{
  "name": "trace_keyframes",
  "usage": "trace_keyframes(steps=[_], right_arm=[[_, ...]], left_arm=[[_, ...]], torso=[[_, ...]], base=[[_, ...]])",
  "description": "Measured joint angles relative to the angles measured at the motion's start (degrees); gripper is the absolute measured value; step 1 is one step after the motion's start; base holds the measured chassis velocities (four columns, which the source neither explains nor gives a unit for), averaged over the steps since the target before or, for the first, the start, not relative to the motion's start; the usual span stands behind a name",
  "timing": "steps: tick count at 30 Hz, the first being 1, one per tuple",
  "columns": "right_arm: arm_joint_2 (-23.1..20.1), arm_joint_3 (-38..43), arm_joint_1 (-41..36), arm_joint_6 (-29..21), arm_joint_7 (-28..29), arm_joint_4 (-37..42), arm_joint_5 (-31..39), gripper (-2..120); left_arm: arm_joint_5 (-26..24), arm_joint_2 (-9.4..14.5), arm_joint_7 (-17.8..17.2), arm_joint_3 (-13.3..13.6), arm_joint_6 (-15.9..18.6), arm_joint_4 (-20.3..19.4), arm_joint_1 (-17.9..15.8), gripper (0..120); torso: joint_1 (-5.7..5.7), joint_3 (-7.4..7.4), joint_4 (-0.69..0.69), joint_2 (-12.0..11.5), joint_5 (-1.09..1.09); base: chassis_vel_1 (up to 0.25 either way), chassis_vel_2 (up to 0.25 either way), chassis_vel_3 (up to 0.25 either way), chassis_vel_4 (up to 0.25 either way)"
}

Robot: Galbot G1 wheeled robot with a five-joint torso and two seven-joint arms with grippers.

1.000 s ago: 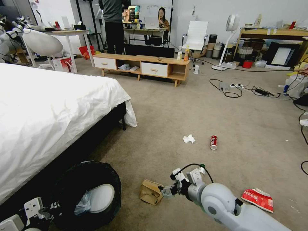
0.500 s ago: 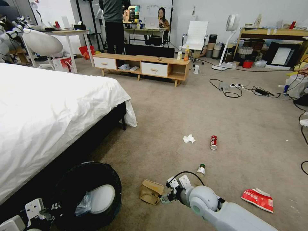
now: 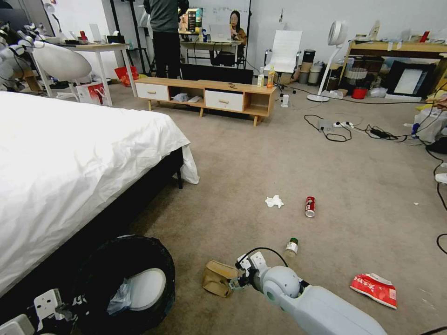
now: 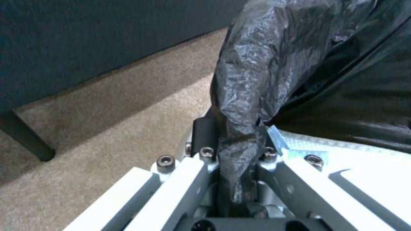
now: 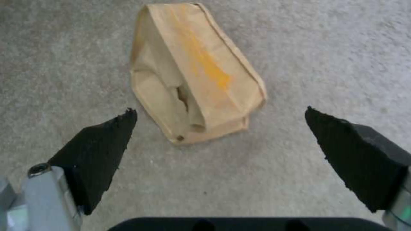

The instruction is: Pick up the trash bin and place the garbage on the floor into it.

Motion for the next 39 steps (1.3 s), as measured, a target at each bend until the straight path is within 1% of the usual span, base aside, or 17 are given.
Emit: trace_keyframes(steps=[1, 2, 8, 11, 21, 31, 39], right_arm=[[0.0, 0.0, 0.0, 0.0, 0.0, 0.0, 0.0, 100], [1.2, -0.6, 0.4, 0.4, -0.1, -1.1, -0.4, 100], [3.5, -2.0, 1.4, 1.0, -0.7, -2.8, -0.9, 100], [5.4, -3.0, 2.3, 1.6, -1.3, -4.5, -1.7, 100], [7.9, -4.2, 3.1, 3.0, -2.6, -7.7, -3.0, 100], [10.4, -4.9, 3.5, 5.5, -4.7, -13.8, -5.6, 100], [11.3, -4.9, 3.7, 7.0, -5.8, -17.0, -7.3, 100]], left_arm=[[0.0, 0.0, 0.0, 0.0, 0.0, 0.0, 0.0, 2], [0.0, 0.0, 0.1, -0.2, 0.0, -0.1, 0.1, 2], [-0.2, 0.0, 0.1, -0.5, 0.0, -0.4, 0.3, 2], [-0.5, 0.0, 0.2, -0.9, 0.0, -0.5, 0.4, 2], [-0.6, 0.0, 0.3, -1.1, 0.0, -0.4, 0.4, 2], [-0.7, 0.1, 0.3, -1.2, 0.0, 0.0, 0.5, 2], [-0.6, 0.2, 0.3, -1.1, 0.0, 0.3, 0.6, 2]], torso=[[0.00, 0.00, 0.00, 0.0, 0.00], [0.00, 0.00, 0.00, 0.0, 0.00], [0.00, 0.00, 0.01, 0.0, 0.00], [0.00, 0.00, 0.01, 0.0, 0.00], [0.00, 0.00, 0.00, 0.0, 0.00], [0.00, 0.00, 0.00, 0.0, 0.00], [0.00, 0.00, 0.00, 0.0, 0.00]], base=[[0.000, 0.000, 0.000, 0.000], [0.000, 0.000, 0.000, 0.000], [0.000, 0.000, 0.000, 0.000], [0.000, 0.000, 0.000, 0.000], [0.000, 0.000, 0.000, 0.000], [0.000, 0.000, 0.000, 0.000], [0.000, 0.000, 0.000, 0.000]])
